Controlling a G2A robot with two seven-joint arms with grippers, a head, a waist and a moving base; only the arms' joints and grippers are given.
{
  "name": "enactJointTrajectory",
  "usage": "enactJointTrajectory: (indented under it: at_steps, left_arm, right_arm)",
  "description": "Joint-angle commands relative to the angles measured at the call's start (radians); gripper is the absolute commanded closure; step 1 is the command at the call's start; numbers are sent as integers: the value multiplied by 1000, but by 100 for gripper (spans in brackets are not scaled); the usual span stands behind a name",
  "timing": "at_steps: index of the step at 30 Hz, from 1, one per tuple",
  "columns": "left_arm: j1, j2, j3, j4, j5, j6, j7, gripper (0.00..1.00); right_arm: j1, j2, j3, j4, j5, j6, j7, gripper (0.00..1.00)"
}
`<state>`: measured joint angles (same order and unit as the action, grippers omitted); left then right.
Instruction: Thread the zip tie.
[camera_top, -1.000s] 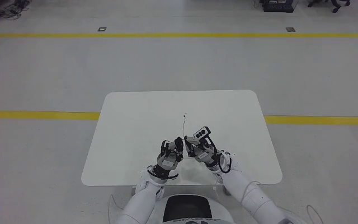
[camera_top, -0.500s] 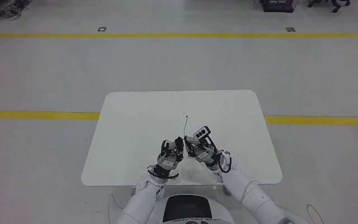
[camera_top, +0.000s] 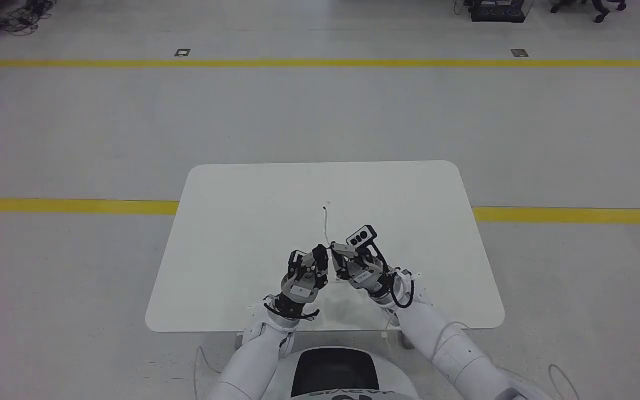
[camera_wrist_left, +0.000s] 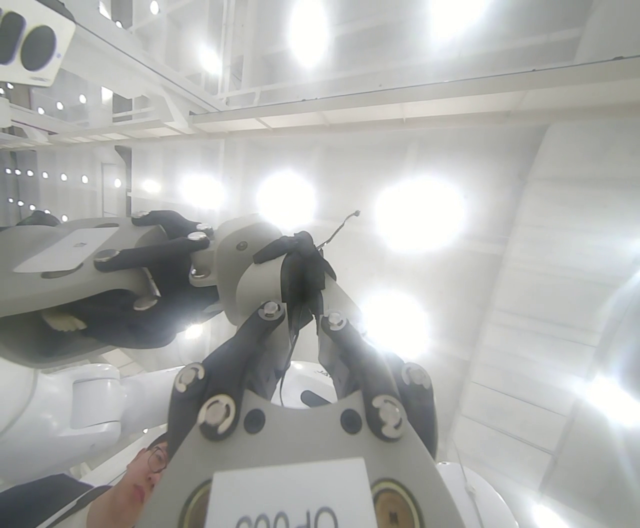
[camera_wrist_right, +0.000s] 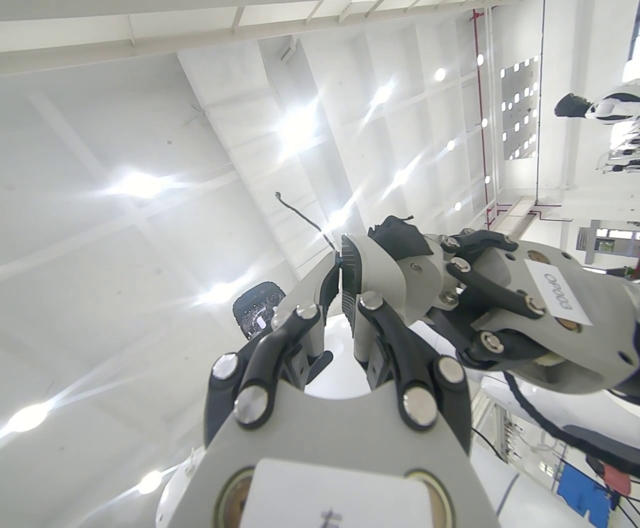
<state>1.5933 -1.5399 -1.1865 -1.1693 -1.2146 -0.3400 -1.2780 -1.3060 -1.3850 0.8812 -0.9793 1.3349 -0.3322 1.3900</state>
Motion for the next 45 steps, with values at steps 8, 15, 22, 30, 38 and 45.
enactJointTrajectory:
  at_steps: [8, 15, 22, 30, 38, 45]
  left_arm:
    - [0, -1, -2, 0, 0, 0, -1, 100]
    - [1, -1, -2, 0, 0, 0, -3, 100]
    - [1, -2, -2, 0, -1, 0, -3, 100]
    - [0, -2, -2, 2, -3, 0, -5, 100]
    - [-3, -2, 0, 4, -6, 0, -7, 100]
    - [-3, -1, 1, 4, -7, 0, -7, 100]
  right_arm:
    - [3, 1, -3, 5, -3, -1, 0, 100]
    - [4, 2, -3, 5, -4, -5, 0, 100]
    - [3, 3, -2, 6, -7, -8, 0, 100]
    - [1, 5, -2, 8, -14, -8, 0, 100]
    - [-2, 5, 2, 11, -26, -8, 0, 100]
    - [-6, 5, 12, 13, -40, -8, 0, 100]
